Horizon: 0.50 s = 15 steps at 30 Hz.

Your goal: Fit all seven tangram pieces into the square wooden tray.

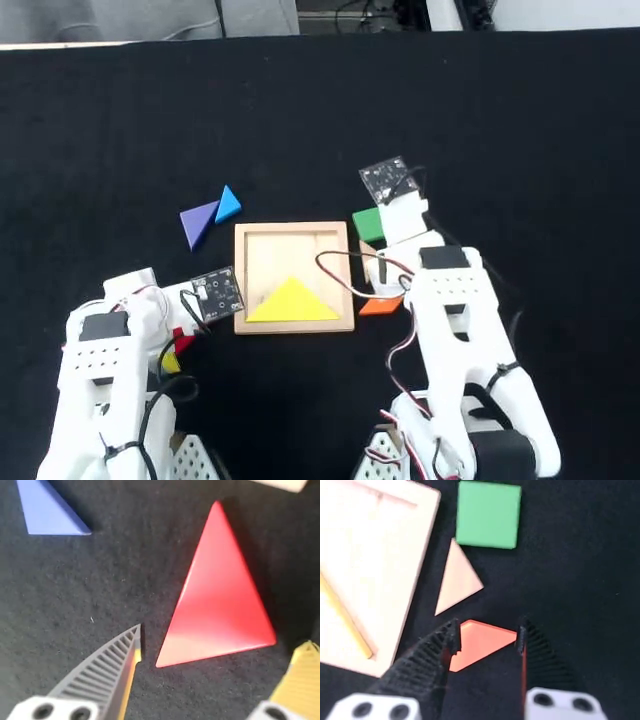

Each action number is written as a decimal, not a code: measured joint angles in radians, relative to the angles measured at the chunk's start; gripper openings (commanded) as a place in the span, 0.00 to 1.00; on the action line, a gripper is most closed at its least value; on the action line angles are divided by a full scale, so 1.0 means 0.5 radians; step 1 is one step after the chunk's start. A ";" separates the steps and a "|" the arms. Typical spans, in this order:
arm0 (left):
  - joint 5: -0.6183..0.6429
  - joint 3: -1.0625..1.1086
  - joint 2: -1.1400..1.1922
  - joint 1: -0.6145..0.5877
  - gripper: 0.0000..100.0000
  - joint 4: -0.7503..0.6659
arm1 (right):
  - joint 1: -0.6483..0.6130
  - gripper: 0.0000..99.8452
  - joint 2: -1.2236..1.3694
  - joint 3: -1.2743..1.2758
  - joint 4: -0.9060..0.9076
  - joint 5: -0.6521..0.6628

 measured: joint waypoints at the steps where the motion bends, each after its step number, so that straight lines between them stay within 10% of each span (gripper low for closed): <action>1: 0.000 0.000 0.000 0.000 0.44 0.000 | -0.003 0.19 0.000 0.000 0.000 0.000; 15: -0.018 0.003 -0.003 0.117 0.44 0.190 | 0.003 0.19 0.000 0.000 0.000 0.000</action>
